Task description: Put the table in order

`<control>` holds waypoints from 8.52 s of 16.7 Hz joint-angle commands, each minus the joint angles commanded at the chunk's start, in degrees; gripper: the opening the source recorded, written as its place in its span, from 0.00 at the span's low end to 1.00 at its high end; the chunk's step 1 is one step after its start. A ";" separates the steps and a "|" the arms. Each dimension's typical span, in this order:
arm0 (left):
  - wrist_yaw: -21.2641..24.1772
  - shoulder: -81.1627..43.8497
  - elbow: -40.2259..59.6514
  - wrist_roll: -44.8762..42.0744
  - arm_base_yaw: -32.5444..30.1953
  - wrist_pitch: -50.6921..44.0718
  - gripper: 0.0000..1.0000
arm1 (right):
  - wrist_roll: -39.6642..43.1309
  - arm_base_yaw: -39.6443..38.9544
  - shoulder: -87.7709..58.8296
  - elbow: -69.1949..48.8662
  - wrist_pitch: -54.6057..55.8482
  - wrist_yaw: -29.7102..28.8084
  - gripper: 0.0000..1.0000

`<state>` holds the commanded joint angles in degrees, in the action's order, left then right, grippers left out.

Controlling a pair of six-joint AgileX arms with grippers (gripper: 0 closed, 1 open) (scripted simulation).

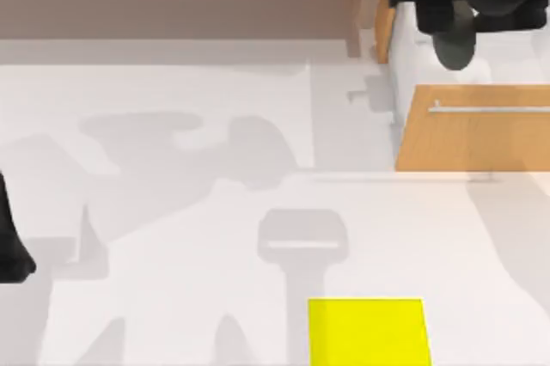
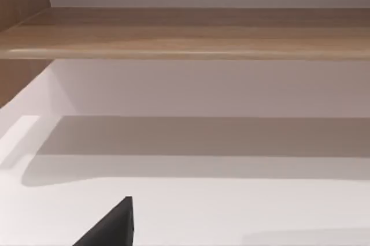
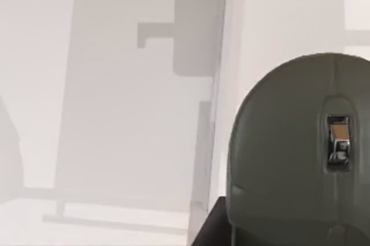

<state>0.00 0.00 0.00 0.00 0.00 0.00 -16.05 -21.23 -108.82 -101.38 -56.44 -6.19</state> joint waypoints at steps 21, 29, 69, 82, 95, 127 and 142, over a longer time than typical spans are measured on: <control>0.00 0.00 0.00 0.00 0.00 0.00 1.00 | -40.18 -34.00 11.45 44.91 11.20 1.56 0.00; 0.00 0.00 0.00 0.00 0.00 0.00 1.00 | -40.23 -33.74 11.48 44.62 11.22 1.53 0.00; 0.00 0.00 0.00 0.00 0.00 0.00 1.00 | -40.10 -33.89 10.22 46.06 13.57 1.57 0.23; 0.00 0.00 0.00 0.00 0.00 0.00 1.00 | -40.10 -33.89 10.22 46.06 13.57 1.57 1.00; 0.00 0.00 0.00 0.00 0.00 0.00 1.00 | -28.63 -32.00 12.68 47.58 25.16 0.39 1.00; 0.00 0.00 0.00 0.00 0.00 0.00 1.00 | 105.15 1.37 -4.49 89.06 157.12 -15.51 1.00; 0.00 0.00 0.00 0.00 0.00 0.00 1.00 | 105.17 3.57 -5.43 83.66 152.70 -13.33 0.85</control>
<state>0.00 0.00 0.00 0.00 0.00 0.00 89.12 -17.66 -114.25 -17.72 96.25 -19.52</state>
